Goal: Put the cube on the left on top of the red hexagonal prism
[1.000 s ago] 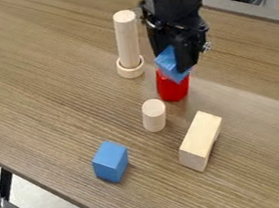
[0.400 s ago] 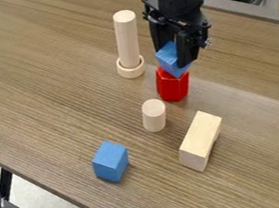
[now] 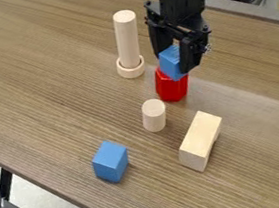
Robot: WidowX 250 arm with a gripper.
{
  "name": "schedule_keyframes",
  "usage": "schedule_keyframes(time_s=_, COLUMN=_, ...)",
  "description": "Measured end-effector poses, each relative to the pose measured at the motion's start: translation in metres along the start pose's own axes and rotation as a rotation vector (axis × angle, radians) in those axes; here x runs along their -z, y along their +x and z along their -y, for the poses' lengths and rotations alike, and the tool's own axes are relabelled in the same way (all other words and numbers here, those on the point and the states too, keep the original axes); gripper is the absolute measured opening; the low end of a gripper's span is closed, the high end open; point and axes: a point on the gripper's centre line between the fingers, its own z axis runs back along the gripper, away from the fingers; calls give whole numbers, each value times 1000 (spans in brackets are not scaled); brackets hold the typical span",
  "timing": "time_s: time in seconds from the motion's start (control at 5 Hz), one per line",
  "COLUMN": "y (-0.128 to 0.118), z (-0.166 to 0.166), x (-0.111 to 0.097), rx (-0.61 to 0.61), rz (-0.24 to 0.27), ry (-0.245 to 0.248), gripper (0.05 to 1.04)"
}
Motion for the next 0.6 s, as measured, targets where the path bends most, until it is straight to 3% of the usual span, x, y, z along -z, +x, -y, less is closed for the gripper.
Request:
schedule_keyframes(time_s=0.2, y=0, z=-1, x=2, rx=9, rz=-6, ry=4, gripper=1004)
schedule_keyframes(time_s=0.4, y=-1, z=-1, x=3, rx=19, rz=-12, ry=3, gripper=1001)
schedule_keyframes(time_s=0.6, y=-3, z=6, x=-13, rx=34, rz=47, ry=-62, gripper=1001)
